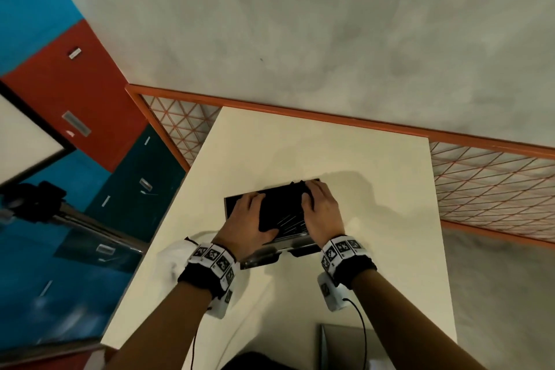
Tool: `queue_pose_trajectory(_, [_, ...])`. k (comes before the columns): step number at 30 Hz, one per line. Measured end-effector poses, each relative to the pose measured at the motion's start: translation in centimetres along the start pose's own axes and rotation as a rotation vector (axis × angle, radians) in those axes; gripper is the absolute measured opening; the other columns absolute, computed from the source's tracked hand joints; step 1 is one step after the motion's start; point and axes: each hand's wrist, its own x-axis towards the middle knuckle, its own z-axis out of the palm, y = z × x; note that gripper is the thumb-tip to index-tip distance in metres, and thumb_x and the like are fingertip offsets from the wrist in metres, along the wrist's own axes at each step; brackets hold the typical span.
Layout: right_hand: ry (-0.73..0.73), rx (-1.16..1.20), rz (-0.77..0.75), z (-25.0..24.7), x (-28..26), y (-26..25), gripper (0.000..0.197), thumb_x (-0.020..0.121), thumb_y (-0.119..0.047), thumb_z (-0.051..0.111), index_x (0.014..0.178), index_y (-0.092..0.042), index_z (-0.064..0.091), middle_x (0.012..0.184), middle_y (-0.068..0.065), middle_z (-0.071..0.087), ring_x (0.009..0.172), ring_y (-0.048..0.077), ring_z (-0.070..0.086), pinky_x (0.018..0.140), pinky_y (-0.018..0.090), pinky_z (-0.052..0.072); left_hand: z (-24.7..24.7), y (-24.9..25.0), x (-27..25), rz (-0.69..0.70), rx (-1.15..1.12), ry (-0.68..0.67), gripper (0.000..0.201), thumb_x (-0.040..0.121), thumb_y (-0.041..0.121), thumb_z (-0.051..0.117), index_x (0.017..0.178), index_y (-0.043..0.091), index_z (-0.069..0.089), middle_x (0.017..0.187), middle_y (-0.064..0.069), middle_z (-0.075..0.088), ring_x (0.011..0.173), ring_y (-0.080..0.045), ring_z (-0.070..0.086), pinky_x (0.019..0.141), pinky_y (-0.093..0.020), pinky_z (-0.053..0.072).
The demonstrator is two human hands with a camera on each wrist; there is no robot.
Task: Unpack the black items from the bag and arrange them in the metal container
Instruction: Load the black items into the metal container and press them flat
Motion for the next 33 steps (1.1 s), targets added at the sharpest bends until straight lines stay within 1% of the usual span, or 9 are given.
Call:
queue_pose_trajectory(3, [-0.069,-0.075,0.012,1.5,-0.6,-0.1,0.039,0.103,-0.025,0.041,0.134,-0.004,0.053,0.138,0.009,0.051,0.128,0.025,0.047,0.111,0.028,0.033,-0.8,-0.7,1.1,-0.052,0.031,-0.176,0.106,0.080,0.054,0.075,0.159,0.013,0.018,0.158,-0.006,0.028,0.145,-0.026,0.030,0.118,-0.039,0.031])
queue_pose_trajectory(7, [-0.025,-0.106,-0.004,1.7,-0.8,-0.3,0.036,0.102,-0.023,0.043,0.128,-0.003,0.057,0.130,0.012,0.055,0.123,0.029,0.048,0.109,0.033,0.035,-0.5,-0.9,2.2,0.058,0.270,-0.269,0.102,0.083,0.050,0.073,0.160,0.018,0.015,0.155,-0.010,0.032,0.135,-0.036,0.041,0.113,-0.047,0.036])
queue_pose_trajectory(12, [0.100,0.004,-0.005,0.4,-0.4,-0.3,0.032,0.100,-0.018,0.046,0.128,-0.005,0.056,0.131,0.008,0.051,0.117,0.027,0.054,0.102,0.035,0.044,0.4,1.6,2.7,0.061,0.353,-0.291,0.097,0.086,0.016,0.064,0.157,0.045,0.004,0.152,-0.003,0.027,0.131,-0.037,0.035,0.099,-0.068,0.041])
queue_pose_trajectory(16, [0.175,0.021,0.001,-0.5,0.0,-0.2,0.033,0.100,-0.022,0.046,0.130,-0.010,0.052,0.132,0.004,0.042,0.109,0.022,0.054,0.091,0.032,0.049,1.4,3.0,2.4,0.091,0.405,-0.202,0.106,0.082,0.007,0.061,0.152,0.055,-0.003,0.154,-0.002,0.028,0.132,-0.035,0.035,0.104,-0.064,0.035])
queue_pose_trajectory(18, [0.161,0.003,0.010,-0.3,0.3,0.0,0.033,0.100,-0.025,0.046,0.128,-0.008,0.053,0.132,0.004,0.041,0.113,0.022,0.052,0.094,0.032,0.048,1.8,2.3,2.4,0.147,0.375,-0.140,0.100,0.086,0.014,0.060,0.150,0.056,-0.003,0.152,-0.002,0.032,0.130,-0.033,0.037,0.104,-0.059,0.037])
queue_pose_trajectory(21, [0.108,-0.090,-0.066,0.7,0.3,0.2,0.029,0.099,-0.024,0.047,0.116,-0.005,0.061,0.123,0.007,0.050,0.107,0.025,0.053,0.096,0.036,0.047,1.9,1.3,2.8,0.242,0.296,-0.064,0.062,0.098,0.055,0.043,0.153,0.048,0.014,0.147,-0.002,0.038,0.128,-0.029,0.040,0.100,-0.052,0.042])
queue_pose_trajectory(25, [0.039,-0.366,-0.223,2.2,-0.5,0.7,0.038,0.097,-0.028,0.035,0.102,-0.008,0.067,0.108,0.007,0.062,0.104,0.026,0.058,0.103,0.041,0.041,2.7,0.4,2.3,0.251,0.205,0.000,0.078,0.091,0.075,0.029,0.152,0.028,0.037,0.142,-0.005,0.043,0.126,-0.027,0.043,0.103,-0.050,0.044])
queue_pose_trajectory(29, [-0.012,-0.542,-0.305,1.9,-1.6,1.1,0.036,0.098,-0.027,0.032,0.105,-0.015,0.065,0.103,0.001,0.062,0.101,0.022,0.056,0.112,0.045,0.033,3.4,0.3,1.0,0.206,0.252,0.070,0.094,0.084,0.082,0.031,0.155,0.020,0.031,0.151,-0.004,0.036,0.138,-0.025,0.035,0.118,-0.049,0.029])
queue_pose_trajectory(33, [-0.077,-0.633,-0.421,0.9,-2.8,1.7,0.031,0.098,-0.027,0.033,0.106,-0.016,0.061,0.103,0.002,0.058,0.097,0.024,0.054,0.105,0.043,0.040,4.2,0.6,-0.2,0.260,0.340,0.064,0.109,0.080,0.092,0.028,0.156,0.015,0.028,0.154,-0.005,0.034,0.143,-0.024,0.032,0.121,-0.051,0.023])
